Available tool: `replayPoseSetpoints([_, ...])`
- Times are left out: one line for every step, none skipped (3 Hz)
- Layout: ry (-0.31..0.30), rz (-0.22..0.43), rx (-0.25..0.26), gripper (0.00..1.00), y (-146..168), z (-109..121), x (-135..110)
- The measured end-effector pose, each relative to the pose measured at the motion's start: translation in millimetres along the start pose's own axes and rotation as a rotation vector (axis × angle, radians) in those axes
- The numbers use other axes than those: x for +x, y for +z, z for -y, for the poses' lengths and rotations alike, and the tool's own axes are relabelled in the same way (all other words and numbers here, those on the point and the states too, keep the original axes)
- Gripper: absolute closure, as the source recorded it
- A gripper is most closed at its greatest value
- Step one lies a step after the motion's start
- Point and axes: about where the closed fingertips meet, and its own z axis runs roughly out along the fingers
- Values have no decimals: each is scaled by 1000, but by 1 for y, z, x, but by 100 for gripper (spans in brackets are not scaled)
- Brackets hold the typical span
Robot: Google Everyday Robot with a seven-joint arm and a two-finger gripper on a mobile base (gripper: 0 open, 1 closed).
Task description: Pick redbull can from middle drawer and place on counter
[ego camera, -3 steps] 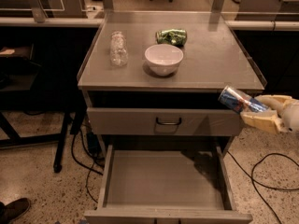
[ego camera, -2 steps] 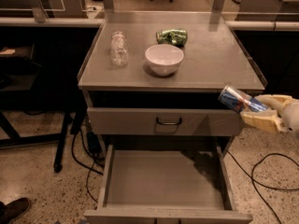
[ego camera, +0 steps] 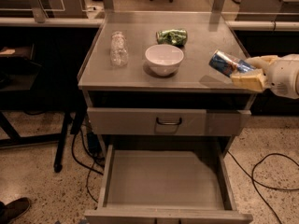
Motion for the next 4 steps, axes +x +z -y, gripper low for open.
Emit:
replayPoseSetpoints([4, -2, -1, 100, 3, 3, -1])
replayPoseSetpoints([31, -14, -6, 100, 32, 26, -8])
replayPoseSetpoints([60, -37, -15, 100, 69, 45, -12])
replayPoseSetpoints([77, -58, -31, 100, 94, 52, -7])
